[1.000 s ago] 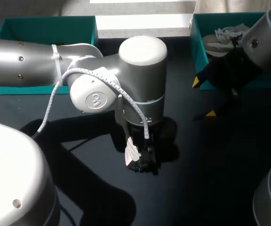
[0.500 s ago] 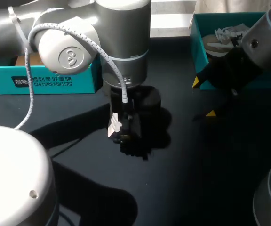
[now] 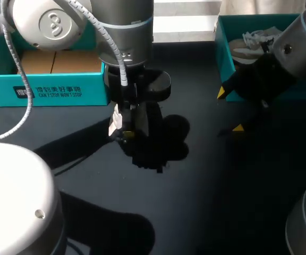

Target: Take the shoe out of the shoebox, open the shoe tongue, remove and reinsert the insole, then place the shoe into the shoebox

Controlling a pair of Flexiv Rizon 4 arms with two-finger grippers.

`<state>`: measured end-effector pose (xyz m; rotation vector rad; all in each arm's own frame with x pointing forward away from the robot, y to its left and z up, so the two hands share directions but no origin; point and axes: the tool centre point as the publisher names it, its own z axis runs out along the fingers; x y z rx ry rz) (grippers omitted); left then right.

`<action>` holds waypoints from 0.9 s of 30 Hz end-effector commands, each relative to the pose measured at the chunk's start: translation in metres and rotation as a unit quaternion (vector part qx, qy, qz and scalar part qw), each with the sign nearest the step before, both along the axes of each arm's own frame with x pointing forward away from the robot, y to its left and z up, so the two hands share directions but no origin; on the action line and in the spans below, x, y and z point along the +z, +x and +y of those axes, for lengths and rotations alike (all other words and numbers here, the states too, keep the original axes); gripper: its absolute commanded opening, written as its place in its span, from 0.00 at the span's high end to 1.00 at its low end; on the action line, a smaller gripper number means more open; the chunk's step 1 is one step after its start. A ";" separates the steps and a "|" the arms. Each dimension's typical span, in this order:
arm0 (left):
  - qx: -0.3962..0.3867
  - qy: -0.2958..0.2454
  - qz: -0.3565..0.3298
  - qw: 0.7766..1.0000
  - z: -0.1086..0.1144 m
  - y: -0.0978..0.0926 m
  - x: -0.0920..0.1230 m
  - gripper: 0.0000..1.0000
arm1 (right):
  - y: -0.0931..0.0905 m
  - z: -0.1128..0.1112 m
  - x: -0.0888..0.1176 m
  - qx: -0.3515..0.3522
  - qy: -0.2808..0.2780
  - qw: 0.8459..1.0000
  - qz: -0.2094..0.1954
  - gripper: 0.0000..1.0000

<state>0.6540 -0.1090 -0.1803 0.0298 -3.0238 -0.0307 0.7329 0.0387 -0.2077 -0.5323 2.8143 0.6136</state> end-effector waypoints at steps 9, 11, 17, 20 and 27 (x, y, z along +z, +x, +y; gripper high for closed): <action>-0.021 -0.010 -0.004 1.000 0.051 0.041 0.008 1.00 | 0.000 0.001 -0.001 0.000 -0.001 1.000 0.000 0.00; -0.023 -0.014 -0.003 1.000 0.063 0.056 0.009 1.00 | 0.000 0.001 -0.001 0.000 -0.001 1.000 0.000 0.00; -0.059 -0.039 0.018 0.997 0.112 0.085 0.017 1.00 | 0.000 0.001 -0.001 0.000 -0.001 1.000 0.000 0.00; -0.090 -0.039 0.006 0.995 0.143 0.096 0.021 1.00 | 0.000 0.001 -0.001 0.000 -0.001 1.000 0.000 0.00; -0.095 -0.015 0.004 0.995 0.216 0.133 0.020 1.00 | 0.000 0.001 -0.001 0.000 -0.001 1.000 0.000 0.00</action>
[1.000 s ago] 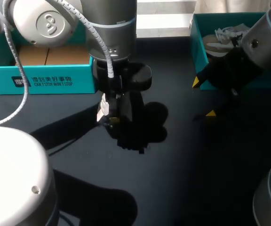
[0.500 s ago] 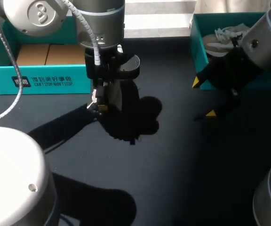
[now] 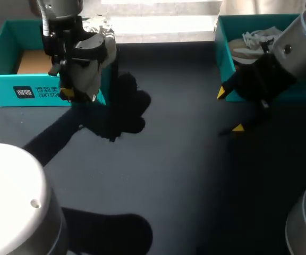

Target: Take the shoe out of the shoebox, open the shoe tongue, remove and reinsert the insole, then place the shoe into the shoebox

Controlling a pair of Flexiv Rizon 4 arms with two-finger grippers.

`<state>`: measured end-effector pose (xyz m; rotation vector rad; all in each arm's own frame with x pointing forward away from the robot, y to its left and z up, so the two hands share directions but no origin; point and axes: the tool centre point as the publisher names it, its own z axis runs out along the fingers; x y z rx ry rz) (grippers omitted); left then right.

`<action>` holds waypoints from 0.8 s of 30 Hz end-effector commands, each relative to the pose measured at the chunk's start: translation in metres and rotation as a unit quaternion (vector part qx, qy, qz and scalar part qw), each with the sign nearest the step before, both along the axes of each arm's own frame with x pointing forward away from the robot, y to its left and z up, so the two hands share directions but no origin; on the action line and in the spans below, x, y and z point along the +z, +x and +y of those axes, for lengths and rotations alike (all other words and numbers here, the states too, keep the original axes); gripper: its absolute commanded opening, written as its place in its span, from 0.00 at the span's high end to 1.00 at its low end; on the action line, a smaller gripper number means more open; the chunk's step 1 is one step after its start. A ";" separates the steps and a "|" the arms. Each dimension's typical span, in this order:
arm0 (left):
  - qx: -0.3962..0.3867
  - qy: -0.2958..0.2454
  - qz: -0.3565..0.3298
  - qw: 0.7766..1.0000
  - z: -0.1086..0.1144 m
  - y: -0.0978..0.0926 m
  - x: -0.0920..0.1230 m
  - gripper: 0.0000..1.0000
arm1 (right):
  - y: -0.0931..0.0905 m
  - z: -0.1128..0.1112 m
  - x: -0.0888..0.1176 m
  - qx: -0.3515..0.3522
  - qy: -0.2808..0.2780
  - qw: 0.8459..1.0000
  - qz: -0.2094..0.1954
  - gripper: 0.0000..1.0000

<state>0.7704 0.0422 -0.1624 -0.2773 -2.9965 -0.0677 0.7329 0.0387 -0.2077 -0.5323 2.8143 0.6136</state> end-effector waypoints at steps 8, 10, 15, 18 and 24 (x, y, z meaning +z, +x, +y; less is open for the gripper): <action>0.046 -0.025 -0.003 0.999 0.135 0.057 0.011 1.00 | 0.000 0.001 -0.001 0.000 -0.001 1.000 0.000 0.00; 0.052 -0.022 -0.006 0.998 0.144 0.062 0.013 1.00 | 0.000 0.001 -0.001 0.000 -0.001 1.000 0.000 0.00; 0.053 -0.045 0.003 0.998 0.156 0.066 0.019 1.00 | 0.000 0.001 -0.001 0.000 -0.001 1.000 0.000 0.00; 0.053 -0.045 0.003 0.998 0.156 0.066 0.019 1.00 | 0.000 0.001 -0.001 0.000 -0.001 1.000 0.000 0.00; 0.053 -0.045 0.003 0.998 0.156 0.066 0.019 1.00 | 0.000 0.001 -0.001 0.000 -0.001 1.000 0.000 0.00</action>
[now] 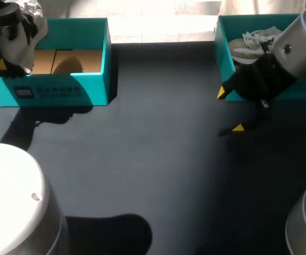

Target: Take the shoe out of the shoebox, open the shoe tongue, remove and reinsert the insole, then place the shoe into the shoebox

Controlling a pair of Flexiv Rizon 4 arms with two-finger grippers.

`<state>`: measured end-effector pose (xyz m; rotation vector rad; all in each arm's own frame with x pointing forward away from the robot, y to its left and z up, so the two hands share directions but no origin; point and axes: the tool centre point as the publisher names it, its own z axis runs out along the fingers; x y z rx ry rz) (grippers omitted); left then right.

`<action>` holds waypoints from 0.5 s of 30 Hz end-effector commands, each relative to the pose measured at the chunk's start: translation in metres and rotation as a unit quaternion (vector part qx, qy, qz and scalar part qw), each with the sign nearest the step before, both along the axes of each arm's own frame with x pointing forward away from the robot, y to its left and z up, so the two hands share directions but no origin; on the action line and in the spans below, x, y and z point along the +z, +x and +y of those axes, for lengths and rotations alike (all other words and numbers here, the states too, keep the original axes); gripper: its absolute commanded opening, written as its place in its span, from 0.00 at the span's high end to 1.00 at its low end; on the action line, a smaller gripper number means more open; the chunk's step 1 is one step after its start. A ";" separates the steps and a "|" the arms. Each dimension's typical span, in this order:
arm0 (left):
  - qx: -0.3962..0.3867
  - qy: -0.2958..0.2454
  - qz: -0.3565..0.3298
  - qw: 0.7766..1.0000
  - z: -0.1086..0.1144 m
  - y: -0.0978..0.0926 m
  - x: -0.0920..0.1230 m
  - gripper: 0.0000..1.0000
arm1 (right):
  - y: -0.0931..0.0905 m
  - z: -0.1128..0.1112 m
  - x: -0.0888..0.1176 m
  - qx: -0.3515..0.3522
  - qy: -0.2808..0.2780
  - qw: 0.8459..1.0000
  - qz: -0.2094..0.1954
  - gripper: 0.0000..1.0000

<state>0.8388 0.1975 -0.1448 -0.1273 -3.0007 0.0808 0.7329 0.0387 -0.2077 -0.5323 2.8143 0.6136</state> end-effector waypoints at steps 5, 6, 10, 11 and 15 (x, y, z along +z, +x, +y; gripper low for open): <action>0.000 0.001 -0.003 1.000 0.000 -0.002 0.001 1.00 | 0.000 0.001 -0.001 0.000 -0.001 1.000 0.000 0.00; 0.000 0.001 -0.003 1.000 0.000 -0.002 0.001 1.00 | 0.000 0.001 -0.001 0.000 -0.001 1.000 0.000 0.00; -0.020 -0.005 -0.003 1.000 0.017 0.015 0.000 1.00 | 0.000 0.001 -0.001 0.000 -0.001 1.000 0.000 0.00; -0.028 -0.002 0.000 1.000 0.022 0.019 -0.001 1.00 | 0.000 0.001 -0.001 0.000 -0.001 1.000 0.000 0.00; -0.049 0.011 -0.007 0.999 0.038 0.035 -0.009 1.00 | 0.000 0.001 -0.001 0.000 -0.001 1.000 0.000 0.00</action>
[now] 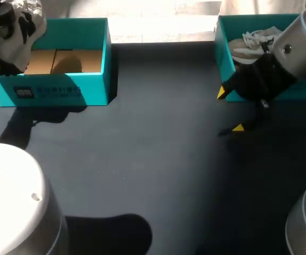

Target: Take the shoe out of the shoebox, open the shoe tongue, remove and reinsert the insole, then place the shoe into the shoebox

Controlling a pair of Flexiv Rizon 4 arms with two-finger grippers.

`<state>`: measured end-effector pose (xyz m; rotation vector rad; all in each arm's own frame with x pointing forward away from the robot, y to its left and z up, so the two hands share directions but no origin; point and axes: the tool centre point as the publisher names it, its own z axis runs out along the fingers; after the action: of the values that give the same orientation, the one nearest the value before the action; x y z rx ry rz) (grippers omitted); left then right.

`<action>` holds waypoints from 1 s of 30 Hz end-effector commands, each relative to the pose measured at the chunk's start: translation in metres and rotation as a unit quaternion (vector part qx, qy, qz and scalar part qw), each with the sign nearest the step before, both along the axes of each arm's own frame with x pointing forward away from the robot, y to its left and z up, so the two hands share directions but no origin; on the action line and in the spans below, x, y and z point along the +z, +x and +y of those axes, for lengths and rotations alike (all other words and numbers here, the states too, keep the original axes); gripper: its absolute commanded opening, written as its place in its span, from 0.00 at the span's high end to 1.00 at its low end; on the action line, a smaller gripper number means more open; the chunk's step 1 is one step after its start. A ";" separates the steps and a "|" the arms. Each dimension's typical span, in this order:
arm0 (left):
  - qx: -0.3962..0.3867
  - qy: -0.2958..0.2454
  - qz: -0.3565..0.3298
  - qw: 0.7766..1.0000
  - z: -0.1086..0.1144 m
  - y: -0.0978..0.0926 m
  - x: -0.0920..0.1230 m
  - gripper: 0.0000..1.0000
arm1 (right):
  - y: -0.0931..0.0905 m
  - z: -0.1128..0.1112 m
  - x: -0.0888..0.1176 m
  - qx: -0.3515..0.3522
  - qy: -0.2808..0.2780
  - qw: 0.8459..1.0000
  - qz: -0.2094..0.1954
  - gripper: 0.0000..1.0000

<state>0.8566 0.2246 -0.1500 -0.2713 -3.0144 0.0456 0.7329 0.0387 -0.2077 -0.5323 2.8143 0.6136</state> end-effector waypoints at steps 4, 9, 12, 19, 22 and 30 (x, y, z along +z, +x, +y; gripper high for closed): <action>-0.008 0.012 -0.007 1.000 0.034 0.042 -0.013 1.00 | 0.000 0.001 -0.001 0.000 -0.001 1.000 0.000 0.00; -0.006 0.008 -0.011 1.000 0.058 0.076 -0.019 1.00 | 0.000 0.001 -0.001 0.000 -0.001 1.000 0.000 0.00; 0.000 0.002 -0.018 1.000 0.070 0.094 -0.021 1.00 | 0.000 0.001 -0.001 0.000 -0.001 1.000 0.000 0.00; 0.019 0.022 -0.018 0.999 0.091 0.125 -0.026 1.00 | 0.000 0.001 -0.001 0.000 -0.001 1.000 0.000 0.00; 0.019 0.022 -0.018 0.999 0.091 0.125 -0.026 1.00 | 0.000 0.001 -0.001 0.000 -0.001 1.000 0.000 0.00; 0.019 0.022 -0.018 0.999 0.091 0.125 -0.026 1.00 | 0.000 0.001 -0.001 0.000 -0.001 1.000 0.000 0.00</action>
<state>0.9821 0.3146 -0.1786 -0.2113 -3.0513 -0.0218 0.7329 0.0387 -0.2077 -0.5323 2.8143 0.6136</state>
